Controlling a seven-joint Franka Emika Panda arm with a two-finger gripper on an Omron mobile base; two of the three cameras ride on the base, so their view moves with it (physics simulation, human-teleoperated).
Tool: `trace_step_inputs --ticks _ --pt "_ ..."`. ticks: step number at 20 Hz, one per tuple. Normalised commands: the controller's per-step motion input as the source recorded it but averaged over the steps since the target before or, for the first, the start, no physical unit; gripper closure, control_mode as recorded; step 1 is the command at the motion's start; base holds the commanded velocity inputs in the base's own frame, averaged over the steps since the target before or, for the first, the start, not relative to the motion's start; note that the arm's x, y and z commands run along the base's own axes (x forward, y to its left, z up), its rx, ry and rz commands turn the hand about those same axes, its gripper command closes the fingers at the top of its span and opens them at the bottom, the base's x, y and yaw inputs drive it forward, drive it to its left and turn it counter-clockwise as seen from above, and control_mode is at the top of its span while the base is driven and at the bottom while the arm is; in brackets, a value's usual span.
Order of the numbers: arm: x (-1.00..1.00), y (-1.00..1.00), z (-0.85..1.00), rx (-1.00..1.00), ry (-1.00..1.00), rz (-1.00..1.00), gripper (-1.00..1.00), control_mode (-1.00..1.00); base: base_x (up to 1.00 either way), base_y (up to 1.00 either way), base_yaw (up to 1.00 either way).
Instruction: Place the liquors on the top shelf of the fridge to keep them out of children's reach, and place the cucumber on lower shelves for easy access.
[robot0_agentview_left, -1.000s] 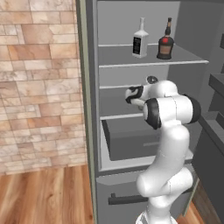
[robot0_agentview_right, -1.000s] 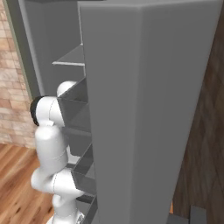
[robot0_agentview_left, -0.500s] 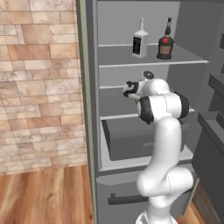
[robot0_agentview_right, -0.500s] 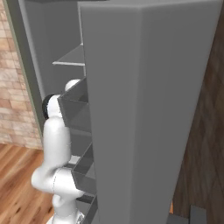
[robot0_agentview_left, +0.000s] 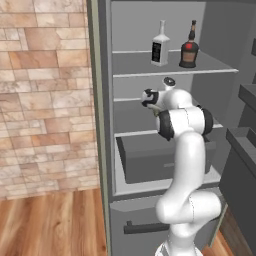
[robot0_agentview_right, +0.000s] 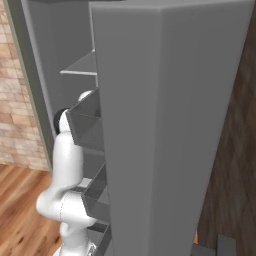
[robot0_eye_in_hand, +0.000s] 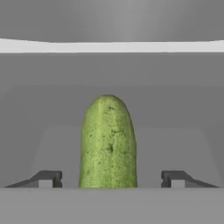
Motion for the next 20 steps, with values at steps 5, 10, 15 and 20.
trace_step_inputs --ticks 5,10,15,20 --pt "-0.53 0.00 -0.08 -0.07 0.00 0.00 -1.00 -1.00 0.00 0.00 0.00" --pt "-0.71 0.00 -0.10 -0.09 0.00 0.00 -1.00 -1.00 0.00 0.00 0.00" --pt "-0.94 0.08 0.00 -0.09 0.00 0.00 -1.00 -1.00 0.00 0.00 0.00" --pt "-1.00 0.17 0.00 -0.08 0.00 0.00 -1.00 -1.00 0.00 0.00 0.00"
